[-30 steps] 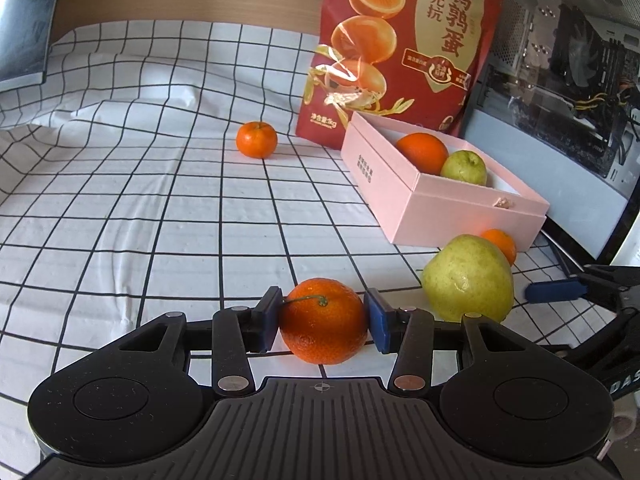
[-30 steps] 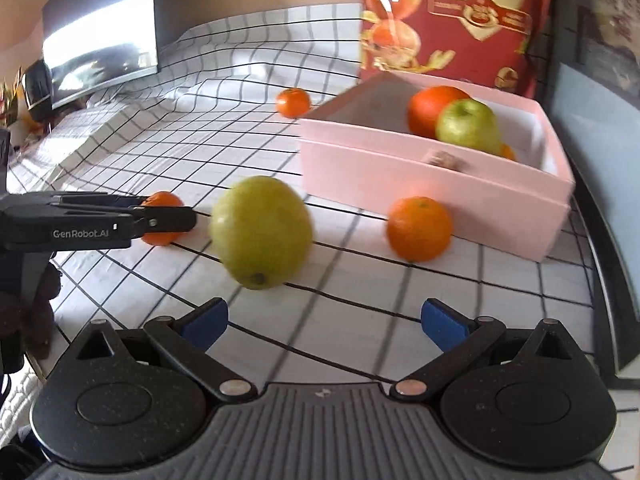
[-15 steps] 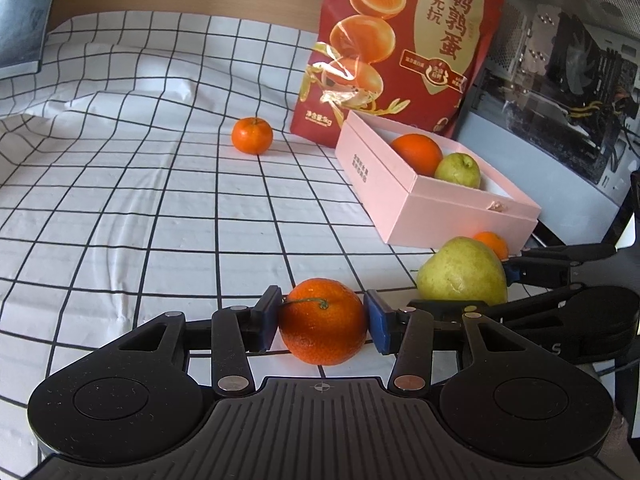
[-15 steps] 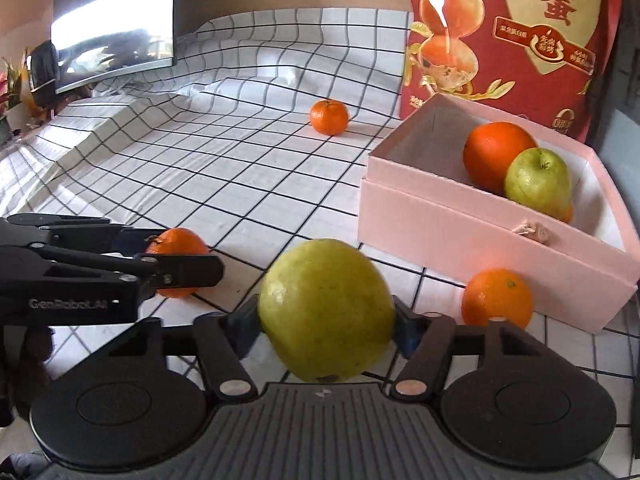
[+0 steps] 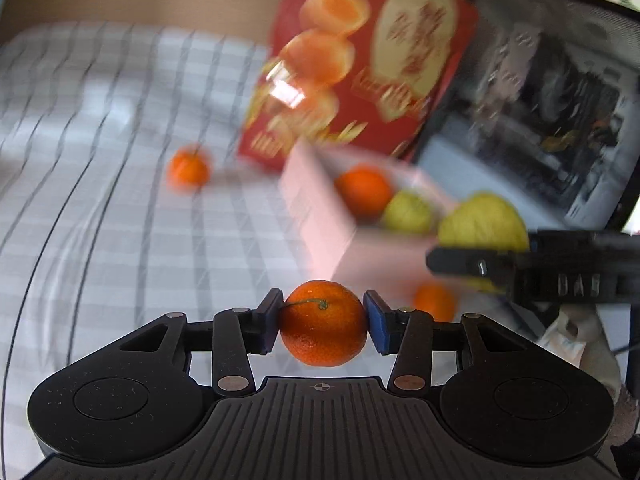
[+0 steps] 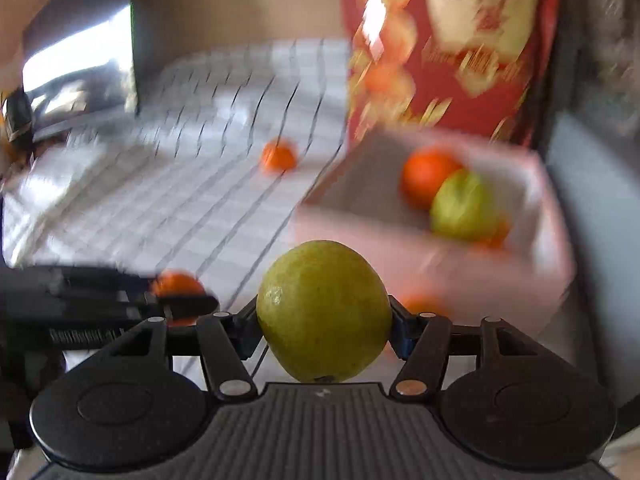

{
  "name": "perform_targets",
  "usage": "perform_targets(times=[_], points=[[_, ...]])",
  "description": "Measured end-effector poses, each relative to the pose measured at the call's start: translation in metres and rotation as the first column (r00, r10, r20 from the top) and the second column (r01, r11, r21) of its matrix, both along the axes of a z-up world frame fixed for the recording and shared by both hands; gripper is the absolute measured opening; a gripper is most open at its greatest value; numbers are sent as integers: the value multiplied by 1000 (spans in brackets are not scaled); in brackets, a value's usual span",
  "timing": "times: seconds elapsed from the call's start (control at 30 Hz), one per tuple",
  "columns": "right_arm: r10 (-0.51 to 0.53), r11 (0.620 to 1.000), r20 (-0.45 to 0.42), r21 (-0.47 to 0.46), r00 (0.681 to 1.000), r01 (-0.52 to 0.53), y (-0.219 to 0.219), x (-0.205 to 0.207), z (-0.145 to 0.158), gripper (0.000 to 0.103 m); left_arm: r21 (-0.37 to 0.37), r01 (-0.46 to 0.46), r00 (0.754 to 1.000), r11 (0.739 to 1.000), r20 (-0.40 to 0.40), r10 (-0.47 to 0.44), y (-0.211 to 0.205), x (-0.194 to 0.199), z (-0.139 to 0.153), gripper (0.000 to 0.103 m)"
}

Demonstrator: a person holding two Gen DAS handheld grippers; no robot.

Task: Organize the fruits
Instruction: 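Lower the lemon into the pink box and open the right tool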

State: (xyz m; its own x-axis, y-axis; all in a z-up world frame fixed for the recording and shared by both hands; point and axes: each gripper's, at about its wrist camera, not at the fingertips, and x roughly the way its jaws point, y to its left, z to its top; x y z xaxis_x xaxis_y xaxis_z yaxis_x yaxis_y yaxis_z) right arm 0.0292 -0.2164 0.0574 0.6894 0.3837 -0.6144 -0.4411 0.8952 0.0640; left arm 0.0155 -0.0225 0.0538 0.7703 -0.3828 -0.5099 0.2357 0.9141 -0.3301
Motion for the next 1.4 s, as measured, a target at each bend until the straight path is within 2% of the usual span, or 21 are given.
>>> perform_targets(times=[0.03,0.13,0.3,0.47,0.53,0.6,0.73,0.9,1.03,1.1,1.27,1.33,1.4], points=[[-21,1000,31,5,999,21,-4,4,15,61,-5,16,1000,1000,12,-16,-8,12,13,50],[-89,996,127,22,988,87,-11,22,66,61,-68,33,999,997,-26,-35,-26,49,36,50],[-190,981,223,6,956,194,-13,51,121,61,-31,-11,999,999,-30,10,-49,94,39,50],[-207,977,238,-7,949,215,-12,63,134,61,49,-35,995,998,-91,39,-57,122,16,49],[-202,978,230,-6,952,209,-11,65,135,61,86,-15,992,996,-122,25,-61,128,7,49],[-197,978,230,-16,953,206,-8,64,132,61,103,11,996,995,-90,-2,-63,123,6,49],[-181,980,222,-37,958,194,-3,63,122,61,49,9,999,999,-46,-6,-53,114,15,49],[-192,981,116,-8,975,194,-8,78,100,61,12,-112,993,994,34,111,-14,96,24,49],[-182,982,18,-52,983,182,-2,97,68,61,-57,-230,972,972,36,232,32,92,17,49],[-163,985,-61,-62,985,159,5,106,47,61,-83,-290,956,953,26,293,57,94,13,49],[-141,988,-182,-83,973,128,25,120,6,61,-80,-408,911,910,25,411,106,100,11,49],[-146,987,-206,-102,967,128,31,126,-5,61,-75,-406,913,911,21,408,116,102,11,49],[-152,986,-248,-100,957,131,33,134,-15,65,-52,-362,932,931,4,362,116,110,9,49]])
